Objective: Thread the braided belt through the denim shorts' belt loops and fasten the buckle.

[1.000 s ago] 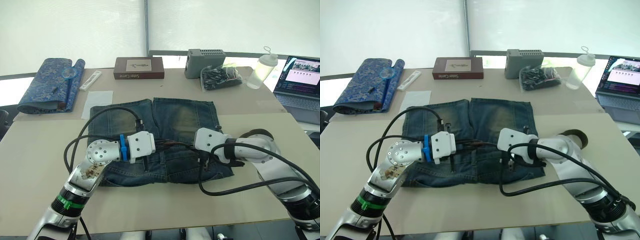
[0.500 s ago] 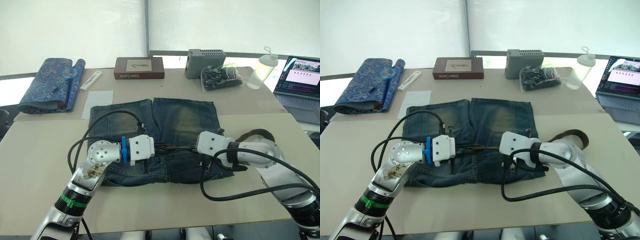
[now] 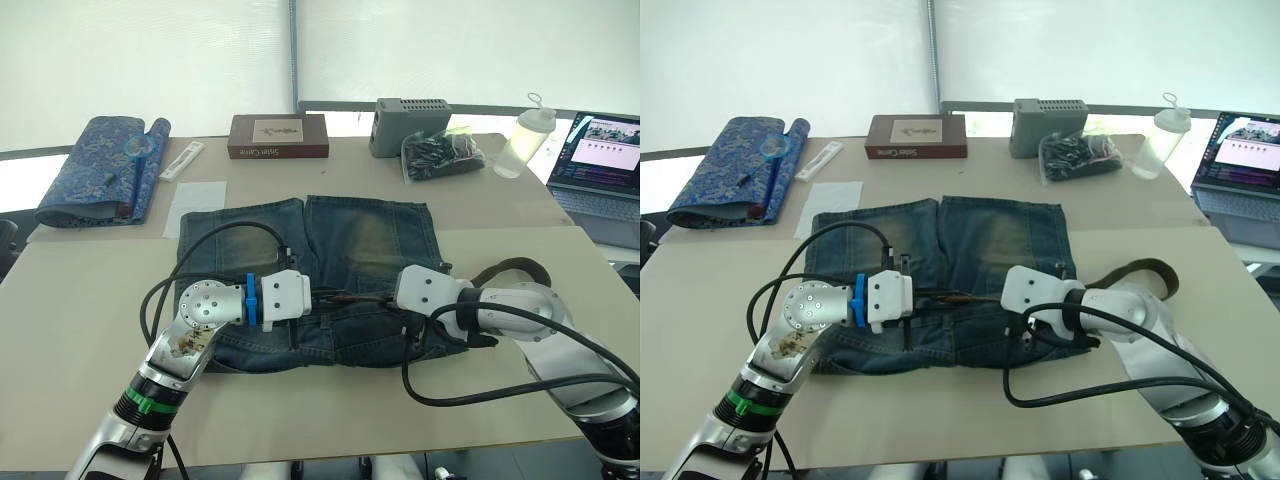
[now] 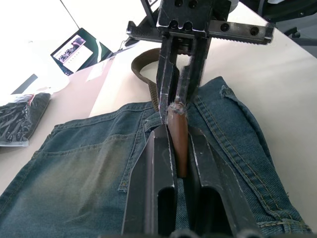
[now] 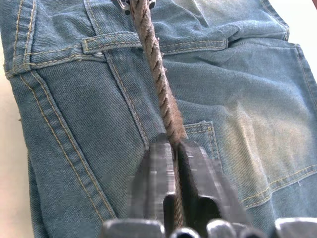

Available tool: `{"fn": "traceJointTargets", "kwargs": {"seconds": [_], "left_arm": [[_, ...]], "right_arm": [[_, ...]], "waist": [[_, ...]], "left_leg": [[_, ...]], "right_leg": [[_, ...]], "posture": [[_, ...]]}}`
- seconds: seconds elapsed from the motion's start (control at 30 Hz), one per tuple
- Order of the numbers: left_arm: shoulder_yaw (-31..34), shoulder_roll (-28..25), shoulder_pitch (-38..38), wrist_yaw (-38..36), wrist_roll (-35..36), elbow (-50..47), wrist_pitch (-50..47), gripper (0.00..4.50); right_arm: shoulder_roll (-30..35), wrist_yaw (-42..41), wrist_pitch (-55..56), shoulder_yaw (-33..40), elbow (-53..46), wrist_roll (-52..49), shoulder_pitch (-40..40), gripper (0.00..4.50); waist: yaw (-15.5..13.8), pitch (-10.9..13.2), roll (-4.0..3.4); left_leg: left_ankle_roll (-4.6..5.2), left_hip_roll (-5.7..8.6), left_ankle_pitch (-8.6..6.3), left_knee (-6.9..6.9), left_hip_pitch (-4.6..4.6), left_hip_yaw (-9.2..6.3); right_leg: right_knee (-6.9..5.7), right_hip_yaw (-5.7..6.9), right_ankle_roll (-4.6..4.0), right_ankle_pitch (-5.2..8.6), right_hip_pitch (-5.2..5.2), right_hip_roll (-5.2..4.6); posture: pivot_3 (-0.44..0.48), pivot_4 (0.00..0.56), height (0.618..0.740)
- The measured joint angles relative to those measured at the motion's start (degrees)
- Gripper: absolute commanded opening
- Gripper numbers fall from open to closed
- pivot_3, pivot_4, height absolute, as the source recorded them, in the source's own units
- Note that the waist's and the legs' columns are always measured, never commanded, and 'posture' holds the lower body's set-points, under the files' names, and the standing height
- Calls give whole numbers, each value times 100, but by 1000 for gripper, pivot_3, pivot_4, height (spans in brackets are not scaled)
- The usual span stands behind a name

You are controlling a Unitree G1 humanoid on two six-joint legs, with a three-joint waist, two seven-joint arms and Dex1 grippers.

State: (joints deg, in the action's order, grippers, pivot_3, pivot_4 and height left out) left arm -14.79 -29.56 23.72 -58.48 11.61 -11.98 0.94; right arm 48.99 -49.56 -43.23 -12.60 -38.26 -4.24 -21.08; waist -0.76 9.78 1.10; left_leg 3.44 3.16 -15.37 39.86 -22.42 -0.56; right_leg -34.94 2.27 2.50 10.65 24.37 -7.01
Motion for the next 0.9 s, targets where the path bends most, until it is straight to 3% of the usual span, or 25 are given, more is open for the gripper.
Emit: {"fn": "traceJointTargets", "kwargs": {"seconds": [0.1,0.2,0.3,0.4,0.5,0.67,0.9], "left_arm": [[-14,34,59,-54,-18,61,63,0],[-11,27,102,-118,-49,180,294,0],[-17,50,157,-150,-80,277,542,0],[-9,129,246,-141,-179,517,848,0],[-4,292,383,-34,-331,764,1214,0],[-2,482,647,111,-511,1149,1783,0],[-3,455,796,26,-584,1485,2674,0]], "right_arm": [[-10,-25,-533,528,-252,-423,323,2690],[-212,-117,-1558,1646,-509,-1199,707,3740],[-274,-451,-2825,2974,-834,-2204,1096,3740],[-1030,-609,-4229,4027,-1129,-3198,1091,3740],[-1721,-265,-4811,4307,-1138,-3690,1072,3740],[-2920,976,-4887,4372,-808,-4167,927,3740],[-3938,2567,-4887,4582,-227,-5240,828,3740]], "waist": [[-39,0,0],[-84,0,0],[-146,0,0],[-141,0,1],[-147,-1,0],[-131,-1,-1],[-110,-3,-4]], "left_leg": [[2,0,-1,0,-4,-3],[7,0,-4,1,-7,-3],[10,-2,-6,1,-9,-4],[10,-11,-6,1,-6,-2],[10,-9,-5,6,-1,-2],[8,-1,-3,11,1,0],[8,5,-4,-1,-2,-1]], "right_leg": [[3,3,0,0,0,-1],[5,2,0,-1,0,-3],[10,4,1,-2,-1,-4],[9,1,-2,-4,-3,2],[4,1,-1,-5,-7,1],[-4,-3,4,-8,-4,0],[-4,-5,1,-10,5,0]], "posture": [[0,150,740],[0,150,740],[0,150,740],[0,150,740],[0,150,740],[0,150,740],[0,150,740]]}}
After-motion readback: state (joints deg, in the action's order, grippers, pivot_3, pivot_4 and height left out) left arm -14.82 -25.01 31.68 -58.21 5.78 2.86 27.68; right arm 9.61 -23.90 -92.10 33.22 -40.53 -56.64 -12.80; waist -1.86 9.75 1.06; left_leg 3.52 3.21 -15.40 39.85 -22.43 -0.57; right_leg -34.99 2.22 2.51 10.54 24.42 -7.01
